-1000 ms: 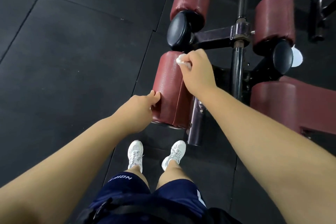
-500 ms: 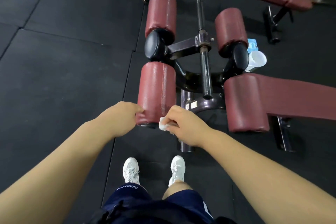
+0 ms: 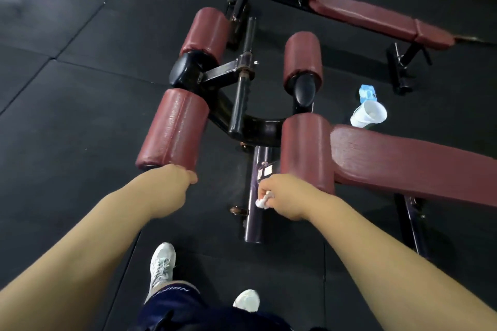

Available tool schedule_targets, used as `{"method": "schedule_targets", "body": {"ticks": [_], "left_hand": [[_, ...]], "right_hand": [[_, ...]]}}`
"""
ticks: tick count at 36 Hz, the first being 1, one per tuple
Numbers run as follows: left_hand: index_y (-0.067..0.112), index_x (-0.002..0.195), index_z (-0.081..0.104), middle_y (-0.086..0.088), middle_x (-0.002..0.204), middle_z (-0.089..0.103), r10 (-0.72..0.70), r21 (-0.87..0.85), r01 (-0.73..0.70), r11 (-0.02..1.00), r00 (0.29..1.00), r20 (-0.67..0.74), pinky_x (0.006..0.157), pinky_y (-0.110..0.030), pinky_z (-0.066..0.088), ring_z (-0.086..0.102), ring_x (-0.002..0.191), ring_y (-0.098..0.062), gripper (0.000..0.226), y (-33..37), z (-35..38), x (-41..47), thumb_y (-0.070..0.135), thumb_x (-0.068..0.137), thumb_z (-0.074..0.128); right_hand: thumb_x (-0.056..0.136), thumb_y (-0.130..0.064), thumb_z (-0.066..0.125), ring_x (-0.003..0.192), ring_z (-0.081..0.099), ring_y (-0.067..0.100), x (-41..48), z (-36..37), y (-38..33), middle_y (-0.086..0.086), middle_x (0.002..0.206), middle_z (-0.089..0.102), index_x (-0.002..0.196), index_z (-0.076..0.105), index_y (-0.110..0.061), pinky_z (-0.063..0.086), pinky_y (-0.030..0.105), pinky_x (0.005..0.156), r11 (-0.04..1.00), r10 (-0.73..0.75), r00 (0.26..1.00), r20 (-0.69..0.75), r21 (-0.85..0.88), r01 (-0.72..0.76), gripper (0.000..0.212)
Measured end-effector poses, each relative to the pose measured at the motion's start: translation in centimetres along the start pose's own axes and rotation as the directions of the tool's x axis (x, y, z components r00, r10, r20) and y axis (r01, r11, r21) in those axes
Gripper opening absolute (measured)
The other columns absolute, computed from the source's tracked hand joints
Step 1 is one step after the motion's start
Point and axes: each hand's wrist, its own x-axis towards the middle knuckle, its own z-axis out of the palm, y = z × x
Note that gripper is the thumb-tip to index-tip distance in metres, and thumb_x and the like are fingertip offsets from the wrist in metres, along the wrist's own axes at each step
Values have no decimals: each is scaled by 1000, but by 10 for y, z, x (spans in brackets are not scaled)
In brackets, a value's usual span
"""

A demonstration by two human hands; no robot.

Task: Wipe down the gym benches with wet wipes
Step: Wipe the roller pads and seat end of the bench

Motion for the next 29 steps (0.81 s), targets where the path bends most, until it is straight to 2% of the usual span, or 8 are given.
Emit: {"method": "schedule_targets", "body": {"ticks": [2,7,13,17,20,22,25,29], "left_hand": [[26,135,46,1,137,47,6,-62,-6,998,1000,7,100,-33,41,48,121,-19,54,28,8,2,2,88,38],[27,129,53,8,136,51,132,-229,-130,965,991,-8,102,-27,39,50,120,-13,43,98,19,11,8,93,40],[25,117,59,9,118,59,135,-291,-135,947,991,-21,84,-27,47,57,80,-6,34,150,6,32,10,93,40],[31,123,56,9,121,60,99,-335,-123,934,991,-88,87,-28,48,60,96,-11,32,162,-4,62,24,93,45],[27,128,52,6,121,60,26,-409,-70,910,993,-113,87,-32,50,61,98,-15,38,174,-16,86,37,91,53],[23,123,52,1,111,63,-51,-458,-12,889,991,-124,85,-38,52,61,95,-20,45,182,-24,102,48,85,56],[19,115,51,-1,95,61,-125,-406,71,911,986,-108,75,-40,54,62,82,-21,59,193,-33,123,64,76,58],[15,108,53,1,88,57,-145,-229,124,966,986,-77,66,-33,51,59,80,-19,73,201,-41,139,76,67,56]], "right_hand": [[89,-13,50,87,55,20,-14,5,24,-2,97,58,90,58,-25,43,29,63,1000,6,1000,16,0,-6,14],[92,-18,52,92,54,18,-48,4,75,-5,103,54,93,56,-29,49,35,79,998,24,999,-27,61,-22,12],[93,-35,54,89,54,10,-68,-11,120,-12,99,52,90,58,-31,46,29,78,978,49,990,-135,209,-20,6],[91,-37,55,89,56,7,-68,-24,143,-13,99,55,87,59,-31,49,33,81,947,122,970,-212,318,-50,7],[91,-33,56,90,55,9,-65,-31,158,-12,101,54,90,59,-30,49,32,81,940,186,947,-262,329,-94,5],[91,-36,56,89,55,8,-65,-32,168,-13,99,53,89,59,-30,49,31,79,920,233,933,-274,372,-121,7],[92,-38,56,88,54,6,-61,-33,181,-14,97,54,88,58,-31,49,30,78,897,272,919,-286,421,-134,8],[93,-32,57,87,52,3,-47,-37,188,-12,98,56,91,60,-30,45,24,77,890,266,878,-398,452,-64,4]]}}
